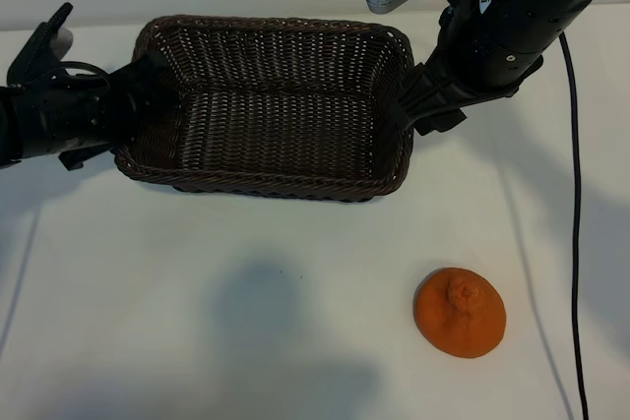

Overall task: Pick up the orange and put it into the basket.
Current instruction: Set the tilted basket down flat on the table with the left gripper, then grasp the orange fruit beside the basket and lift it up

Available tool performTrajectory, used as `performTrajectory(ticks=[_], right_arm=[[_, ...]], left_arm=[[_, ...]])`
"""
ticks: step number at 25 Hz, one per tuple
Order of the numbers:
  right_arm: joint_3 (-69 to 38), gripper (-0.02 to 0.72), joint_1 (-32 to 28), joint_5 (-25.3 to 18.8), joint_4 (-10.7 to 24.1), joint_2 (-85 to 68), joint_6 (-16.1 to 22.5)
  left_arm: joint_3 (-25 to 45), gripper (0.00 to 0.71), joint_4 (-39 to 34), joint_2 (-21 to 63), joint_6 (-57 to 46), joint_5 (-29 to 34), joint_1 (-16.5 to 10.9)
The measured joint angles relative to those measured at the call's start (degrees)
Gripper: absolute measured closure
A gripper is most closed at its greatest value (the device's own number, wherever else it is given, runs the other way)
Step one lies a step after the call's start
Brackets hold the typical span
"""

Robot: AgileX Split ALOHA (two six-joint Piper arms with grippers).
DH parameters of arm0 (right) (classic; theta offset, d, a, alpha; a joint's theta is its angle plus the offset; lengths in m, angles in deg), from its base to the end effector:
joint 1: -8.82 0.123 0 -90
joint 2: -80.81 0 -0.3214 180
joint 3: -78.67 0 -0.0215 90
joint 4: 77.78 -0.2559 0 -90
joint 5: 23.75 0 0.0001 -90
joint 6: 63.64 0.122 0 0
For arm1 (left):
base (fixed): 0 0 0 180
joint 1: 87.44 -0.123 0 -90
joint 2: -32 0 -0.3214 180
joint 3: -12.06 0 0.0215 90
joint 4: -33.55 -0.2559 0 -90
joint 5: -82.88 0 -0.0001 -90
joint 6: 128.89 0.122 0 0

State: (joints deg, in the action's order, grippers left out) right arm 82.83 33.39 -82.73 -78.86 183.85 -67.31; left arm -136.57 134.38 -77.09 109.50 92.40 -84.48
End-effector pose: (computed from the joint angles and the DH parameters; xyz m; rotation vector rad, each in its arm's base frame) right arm 0.3398 0.1575 0.3048 -0.6651 2.6810 0.1225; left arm 0.3626 -0.0387 0.1527 -0.7691 2.3606 -0.5495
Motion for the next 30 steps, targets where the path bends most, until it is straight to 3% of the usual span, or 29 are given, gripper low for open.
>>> performTrajectory(ticks=[13,19,21,25,30], right_arm=[[0.0,0.108,0.0,-0.7,0.0,0.0,0.0],[0.0,0.108,0.0,-0.8,0.0,0.0,0.0],[0.0,0.108,0.0,-0.9,0.0,0.0,0.0],[0.0,0.108,0.0,-0.9,0.0,0.0,0.0],[0.0,0.108,0.0,-0.9,0.0,0.0,0.0]], left_arm=[[0.0,0.291,0.0,-3.8,-0.8,4.6,0.0],[0.0,0.291,-0.1,-3.8,-0.8,9.6,0.0],[0.0,0.252,-0.1,-3.8,-0.9,10.4,0.0],[-0.3,0.082,0.1,-3.8,-1.2,12.0,0.0],[-0.3,0.068,-0.8,-2.2,-1.5,12.0,0.0]])
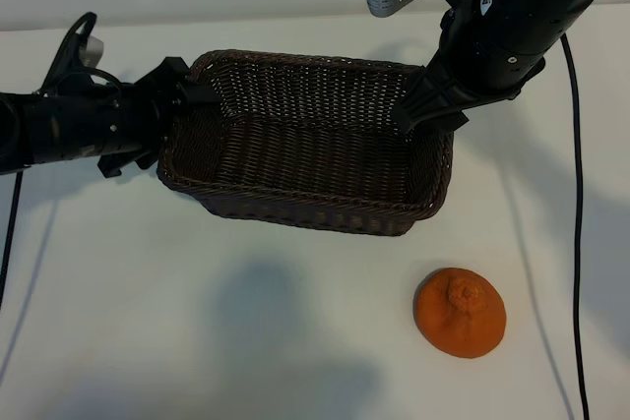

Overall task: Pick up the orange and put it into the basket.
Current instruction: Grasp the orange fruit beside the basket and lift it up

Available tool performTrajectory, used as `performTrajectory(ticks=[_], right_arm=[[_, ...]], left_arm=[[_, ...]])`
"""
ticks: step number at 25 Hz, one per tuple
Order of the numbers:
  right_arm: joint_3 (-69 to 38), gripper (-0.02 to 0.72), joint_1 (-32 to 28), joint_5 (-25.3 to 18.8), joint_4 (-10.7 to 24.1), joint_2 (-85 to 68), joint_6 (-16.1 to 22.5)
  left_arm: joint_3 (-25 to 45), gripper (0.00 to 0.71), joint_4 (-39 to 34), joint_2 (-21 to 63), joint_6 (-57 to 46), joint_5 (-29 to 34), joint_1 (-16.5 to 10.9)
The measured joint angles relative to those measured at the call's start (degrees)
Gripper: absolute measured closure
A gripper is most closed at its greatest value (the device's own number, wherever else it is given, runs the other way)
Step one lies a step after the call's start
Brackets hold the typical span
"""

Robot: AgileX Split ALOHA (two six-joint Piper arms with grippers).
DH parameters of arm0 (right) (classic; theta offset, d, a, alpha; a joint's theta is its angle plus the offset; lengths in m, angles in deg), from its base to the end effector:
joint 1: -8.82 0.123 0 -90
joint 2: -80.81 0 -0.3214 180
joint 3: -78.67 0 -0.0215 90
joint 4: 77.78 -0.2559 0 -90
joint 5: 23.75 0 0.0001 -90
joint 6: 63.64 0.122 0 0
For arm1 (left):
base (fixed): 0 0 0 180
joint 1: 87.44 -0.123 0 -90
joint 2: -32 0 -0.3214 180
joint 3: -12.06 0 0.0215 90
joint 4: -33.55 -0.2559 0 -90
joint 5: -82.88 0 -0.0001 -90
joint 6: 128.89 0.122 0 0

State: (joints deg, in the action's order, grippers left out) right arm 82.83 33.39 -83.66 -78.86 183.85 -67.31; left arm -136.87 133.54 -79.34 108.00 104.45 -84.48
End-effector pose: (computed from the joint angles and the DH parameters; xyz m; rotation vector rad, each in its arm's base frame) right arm 0.3381 0.1568 0.3041 -0.6692 2.6966 0.1191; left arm 0.3627 -0.0631 0.1476 -0.7068 2.4053 -0.8064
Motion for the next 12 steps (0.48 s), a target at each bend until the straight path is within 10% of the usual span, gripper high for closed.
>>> performTrajectory(ticks=[12], right_arm=[[0.0,0.108,0.0,-0.4,0.0,0.0,0.0]], left_arm=[[0.0,0.095,-15.6,11.5,-8.1,-1.6,0.0]])
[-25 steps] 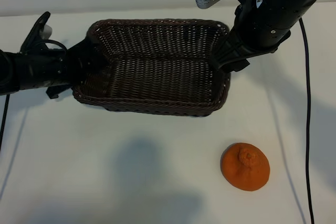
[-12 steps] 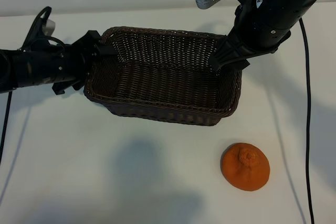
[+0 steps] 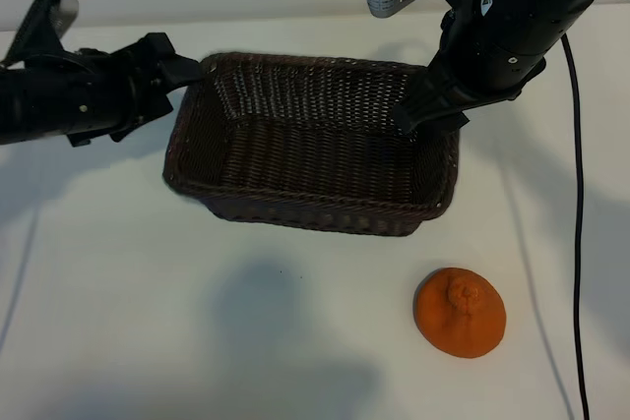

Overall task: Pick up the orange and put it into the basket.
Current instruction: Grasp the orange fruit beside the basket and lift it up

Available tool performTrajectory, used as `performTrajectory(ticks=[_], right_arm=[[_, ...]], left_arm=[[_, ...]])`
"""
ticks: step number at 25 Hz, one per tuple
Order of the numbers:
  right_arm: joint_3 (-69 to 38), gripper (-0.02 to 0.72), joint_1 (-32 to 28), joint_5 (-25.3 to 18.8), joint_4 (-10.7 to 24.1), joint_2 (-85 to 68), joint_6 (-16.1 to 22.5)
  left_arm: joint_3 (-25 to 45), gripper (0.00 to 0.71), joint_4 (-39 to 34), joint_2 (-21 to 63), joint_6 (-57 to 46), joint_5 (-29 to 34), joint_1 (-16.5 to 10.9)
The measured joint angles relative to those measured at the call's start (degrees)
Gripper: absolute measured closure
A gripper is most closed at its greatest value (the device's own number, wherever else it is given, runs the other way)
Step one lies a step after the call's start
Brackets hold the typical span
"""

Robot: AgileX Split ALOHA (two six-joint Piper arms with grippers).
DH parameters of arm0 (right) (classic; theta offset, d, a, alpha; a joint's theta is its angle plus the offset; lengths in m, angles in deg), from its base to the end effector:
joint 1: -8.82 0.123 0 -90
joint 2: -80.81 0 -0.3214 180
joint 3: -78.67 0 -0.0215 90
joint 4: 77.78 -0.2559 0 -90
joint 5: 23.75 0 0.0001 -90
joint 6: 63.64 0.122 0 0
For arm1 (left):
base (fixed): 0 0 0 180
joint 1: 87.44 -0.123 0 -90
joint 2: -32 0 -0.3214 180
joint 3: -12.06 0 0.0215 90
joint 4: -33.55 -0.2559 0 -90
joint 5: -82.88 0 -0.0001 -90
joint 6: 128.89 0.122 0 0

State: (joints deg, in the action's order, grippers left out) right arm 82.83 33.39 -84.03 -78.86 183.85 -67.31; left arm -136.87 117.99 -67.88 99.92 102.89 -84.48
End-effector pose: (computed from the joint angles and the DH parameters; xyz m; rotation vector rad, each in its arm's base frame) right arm 0.3375 0.1565 0.3038 -0.6708 2.7028 0.1177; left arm 0.3438 -0.0595 0.2100 -0.4866 2.3312 -0.7322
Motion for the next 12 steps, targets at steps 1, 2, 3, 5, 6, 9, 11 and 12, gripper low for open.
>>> performTrajectory(ticks=[1,2,3,5,6,9,11,12], right_arm=[[0.0,0.108,0.0,0.0,0.0,0.0,0.0],[0.0,0.108,0.0,-0.1,0.0,0.0,0.0],[0.0,0.108,0.0,-0.2,0.0,0.0,0.0],[0.0,0.108,0.0,-0.4,0.0,0.0,0.0],[0.0,0.108,0.0,-0.5,0.0,0.0,0.0],[0.0,0.108,0.0,-0.7,0.0,0.0,0.0],[0.0,0.108,0.0,-0.8,0.0,0.0,0.0],[0.0,0.108,0.0,-0.8,-0.1,0.0,0.2]], left_arm=[[-0.1,0.096,-2.5,1.1,-2.3,-0.1,0.0],[-0.1,0.097,-5.2,1.8,-4.2,-0.1,0.0],[-0.1,0.098,-7.5,2.5,-6.5,0.0,0.0],[-0.1,0.102,-12.6,4.3,-10.6,1.9,0.0],[-0.1,0.105,-15.5,5.0,-12.6,2.6,0.0],[-0.1,0.111,-23.2,8.4,-17.2,4.5,0.0],[-0.1,0.112,-27.2,11.3,-19.0,5.8,0.0],[-0.1,0.112,-29.2,12.6,-19.6,6.3,0.0]])
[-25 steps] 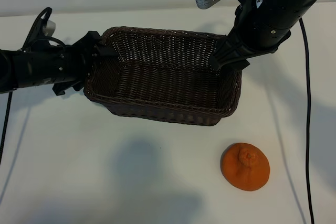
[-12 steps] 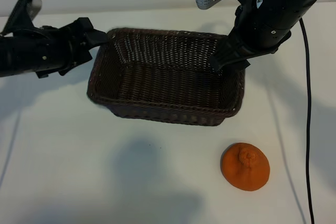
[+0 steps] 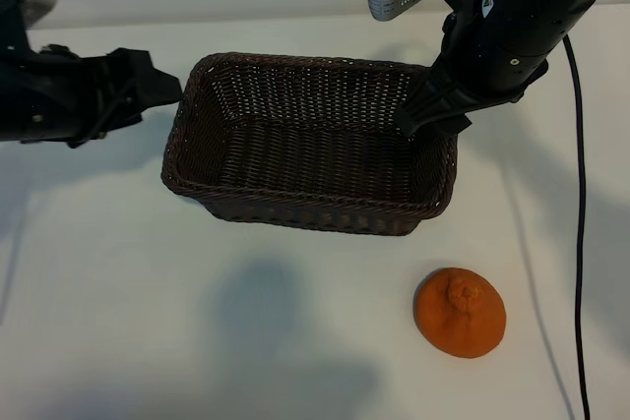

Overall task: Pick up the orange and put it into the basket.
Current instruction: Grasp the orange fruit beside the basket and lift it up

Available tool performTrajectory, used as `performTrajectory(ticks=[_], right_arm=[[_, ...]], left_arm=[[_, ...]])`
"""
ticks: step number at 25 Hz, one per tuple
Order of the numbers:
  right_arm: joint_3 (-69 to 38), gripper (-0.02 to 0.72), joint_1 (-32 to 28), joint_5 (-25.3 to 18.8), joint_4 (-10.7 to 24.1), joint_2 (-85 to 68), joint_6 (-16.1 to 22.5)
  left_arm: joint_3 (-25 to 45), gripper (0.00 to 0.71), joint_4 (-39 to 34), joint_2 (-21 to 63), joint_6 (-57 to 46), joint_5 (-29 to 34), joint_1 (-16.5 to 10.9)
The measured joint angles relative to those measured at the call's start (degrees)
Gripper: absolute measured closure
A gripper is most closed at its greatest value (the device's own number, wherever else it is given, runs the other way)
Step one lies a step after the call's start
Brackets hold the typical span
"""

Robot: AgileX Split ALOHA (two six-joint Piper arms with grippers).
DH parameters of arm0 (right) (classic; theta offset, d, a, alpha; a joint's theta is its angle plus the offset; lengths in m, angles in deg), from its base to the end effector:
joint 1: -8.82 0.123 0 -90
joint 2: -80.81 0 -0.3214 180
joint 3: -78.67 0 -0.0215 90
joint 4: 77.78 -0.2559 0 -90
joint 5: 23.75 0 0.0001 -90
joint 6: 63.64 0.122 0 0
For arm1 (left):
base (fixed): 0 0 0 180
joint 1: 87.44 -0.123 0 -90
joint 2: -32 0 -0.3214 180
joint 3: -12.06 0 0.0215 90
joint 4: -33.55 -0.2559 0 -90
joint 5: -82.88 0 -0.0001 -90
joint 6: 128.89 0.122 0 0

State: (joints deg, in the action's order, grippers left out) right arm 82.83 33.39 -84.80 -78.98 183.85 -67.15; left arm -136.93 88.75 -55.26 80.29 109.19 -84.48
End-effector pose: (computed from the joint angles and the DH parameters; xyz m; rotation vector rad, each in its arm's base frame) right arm 0.3360 0.1561 0.3032 -0.6695 2.7172 0.1182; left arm 0.2991 -0.0600 0.2628 -0.2255 2.3565 -0.6584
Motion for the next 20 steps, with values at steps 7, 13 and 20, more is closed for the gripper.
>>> performTrajectory(ticks=[7,13,20], right_arm=[[0.0,0.108,0.0,0.7,-2.2,0.0,2.5],[0.0,0.112,0.0,0.0,-1.9,0.0,2.6],[0.0,0.131,0.0,-5.6,2.9,-0.4,3.1]], left_arm=[[0.0,0.114,-14.6,8.8,-5.5,5.7,0.0],[0.0,0.114,-22.3,12.7,-8.6,8.5,0.0],[0.4,0.114,-23.8,13.0,-8.8,9.2,0.0]])
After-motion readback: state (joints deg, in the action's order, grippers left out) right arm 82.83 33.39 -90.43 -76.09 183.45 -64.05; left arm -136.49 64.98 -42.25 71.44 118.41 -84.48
